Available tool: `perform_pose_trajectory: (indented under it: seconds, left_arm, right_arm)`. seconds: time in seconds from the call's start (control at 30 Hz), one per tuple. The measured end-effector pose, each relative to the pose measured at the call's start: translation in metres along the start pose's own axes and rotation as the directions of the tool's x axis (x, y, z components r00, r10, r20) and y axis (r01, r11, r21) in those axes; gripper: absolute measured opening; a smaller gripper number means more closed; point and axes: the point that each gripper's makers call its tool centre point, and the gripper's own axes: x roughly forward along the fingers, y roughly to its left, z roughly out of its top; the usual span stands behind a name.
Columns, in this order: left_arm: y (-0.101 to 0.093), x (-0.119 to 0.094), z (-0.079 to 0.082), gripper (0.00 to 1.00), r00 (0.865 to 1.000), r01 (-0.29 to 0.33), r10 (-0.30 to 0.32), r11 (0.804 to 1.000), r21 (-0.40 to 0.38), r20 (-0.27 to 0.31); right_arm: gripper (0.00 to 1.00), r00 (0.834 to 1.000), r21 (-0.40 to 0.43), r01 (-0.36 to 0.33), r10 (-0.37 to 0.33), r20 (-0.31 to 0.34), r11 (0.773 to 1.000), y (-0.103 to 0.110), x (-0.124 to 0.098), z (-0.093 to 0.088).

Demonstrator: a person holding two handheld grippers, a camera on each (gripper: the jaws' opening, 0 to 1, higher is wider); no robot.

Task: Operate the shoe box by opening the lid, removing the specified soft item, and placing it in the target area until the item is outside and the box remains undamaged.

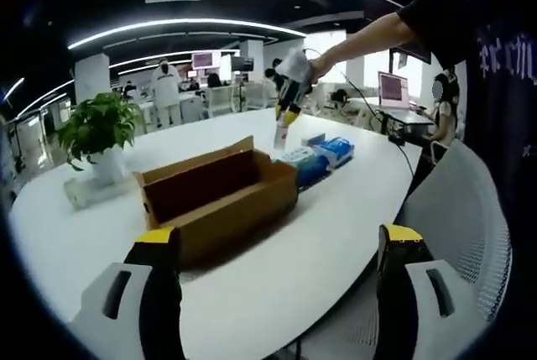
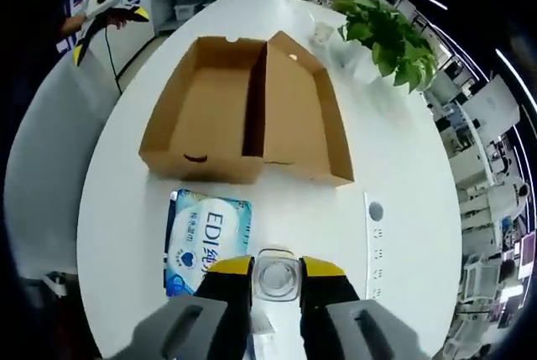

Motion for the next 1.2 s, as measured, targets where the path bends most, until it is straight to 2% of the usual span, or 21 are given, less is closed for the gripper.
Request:
perform_pose_trajectory:
  seconds: [0.23,0.37,0.67,0.87,0.9,1.0,1.2]
  left_arm:
    - [-0.005,0.000,-0.003,0.99,1.000,0.014,-0.014,1.000,-0.010,0.004]
    - [-0.005,0.000,-0.004,0.99,1.000,0.011,-0.011,1.000,0.003,-0.008]
    - [-0.003,0.000,-0.009,0.97,1.000,0.008,-0.008,1.000,0.002,-0.030]
    - [-0.003,0.002,-0.010,0.97,1.000,0.009,-0.009,1.000,0.000,-0.030]
    - [-0.003,0.002,-0.010,0.97,0.999,0.009,-0.009,1.000,-0.001,-0.032]
    - [-0.003,0.002,-0.012,0.96,0.999,0.009,-0.009,1.000,0.000,-0.038]
    - [-0.002,0.002,-0.013,0.95,0.999,0.004,-0.005,1.000,-0.005,-0.040]
  right_arm:
    - [0.16,0.998,-0.022,-0.043,0.042,-0.041,0.999,0.013,0.018,-0.006]
    - [0.16,0.997,-0.026,-0.042,0.040,-0.065,0.999,0.012,0.023,-0.013]
    - [0.17,0.995,-0.023,-0.077,0.076,-0.066,0.997,0.019,0.028,-0.016]
    - [0.17,0.994,-0.004,-0.095,0.094,-0.058,0.995,0.019,0.030,-0.016]
    - [0.17,0.994,0.022,-0.096,0.097,-0.053,0.995,0.019,0.030,-0.015]
    - [0.18,0.994,-0.016,-0.097,0.096,-0.058,0.995,0.020,0.031,-0.017]
    - [0.18,0.993,-0.016,-0.091,0.090,-0.072,0.996,0.018,0.032,-0.020]
